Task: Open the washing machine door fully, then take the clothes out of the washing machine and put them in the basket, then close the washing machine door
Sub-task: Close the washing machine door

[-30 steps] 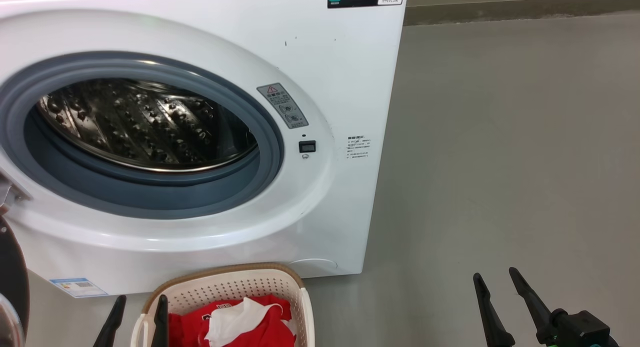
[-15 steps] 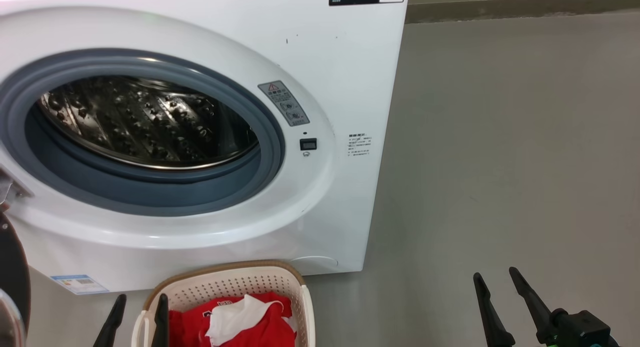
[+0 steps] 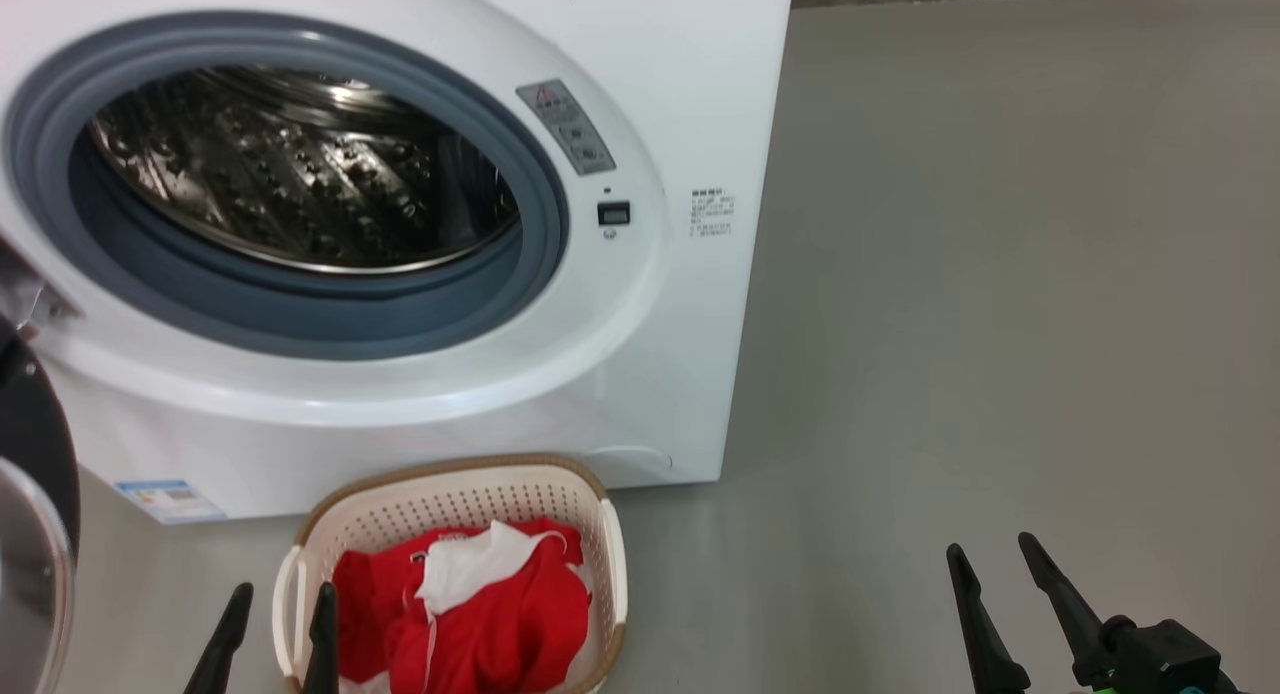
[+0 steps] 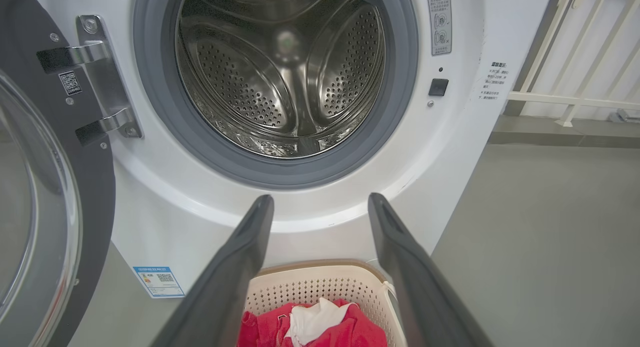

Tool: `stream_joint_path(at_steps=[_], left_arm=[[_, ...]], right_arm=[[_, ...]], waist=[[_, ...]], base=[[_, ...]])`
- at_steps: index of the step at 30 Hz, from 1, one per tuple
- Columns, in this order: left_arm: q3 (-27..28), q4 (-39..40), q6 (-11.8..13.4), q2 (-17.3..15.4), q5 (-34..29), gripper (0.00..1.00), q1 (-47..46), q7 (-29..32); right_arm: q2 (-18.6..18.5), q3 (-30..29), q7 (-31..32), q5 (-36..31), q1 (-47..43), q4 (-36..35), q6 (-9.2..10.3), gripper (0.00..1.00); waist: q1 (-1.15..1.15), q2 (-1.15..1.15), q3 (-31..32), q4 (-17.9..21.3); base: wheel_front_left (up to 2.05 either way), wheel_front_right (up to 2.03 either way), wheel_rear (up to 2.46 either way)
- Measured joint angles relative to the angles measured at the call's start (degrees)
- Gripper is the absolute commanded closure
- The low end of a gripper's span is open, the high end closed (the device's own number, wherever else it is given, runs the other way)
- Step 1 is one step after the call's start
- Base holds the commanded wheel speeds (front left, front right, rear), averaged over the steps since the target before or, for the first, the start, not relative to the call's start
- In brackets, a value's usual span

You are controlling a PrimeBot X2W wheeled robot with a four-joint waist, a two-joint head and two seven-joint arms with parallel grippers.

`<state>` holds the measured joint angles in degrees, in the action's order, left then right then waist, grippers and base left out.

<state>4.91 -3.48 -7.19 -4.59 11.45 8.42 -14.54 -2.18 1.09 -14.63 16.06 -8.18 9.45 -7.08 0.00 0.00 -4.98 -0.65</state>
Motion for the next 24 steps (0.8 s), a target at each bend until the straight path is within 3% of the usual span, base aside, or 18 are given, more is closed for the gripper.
stream_joint_path(at_steps=[10,24], left_arm=[[-0.1,0.1,0.0,0.1,0.0,0.00,-0.1,0.0],[-0.3,-0.1,0.0,0.1,0.0,0.00,-0.2,0.0]], right_arm=[[0.0,-0.1,0.0,0.0,0.3,0.0,0.00,0.00],[0.0,0.0,0.0,0.0,0.3,0.0,0.00,0.00]], waist=[[0.00,0.00,-0.5,-0.1],[0.00,0.00,0.0,-0.3]], base=[[-1.03,1.02,0.01],[-0.05,0.05,0.00]])
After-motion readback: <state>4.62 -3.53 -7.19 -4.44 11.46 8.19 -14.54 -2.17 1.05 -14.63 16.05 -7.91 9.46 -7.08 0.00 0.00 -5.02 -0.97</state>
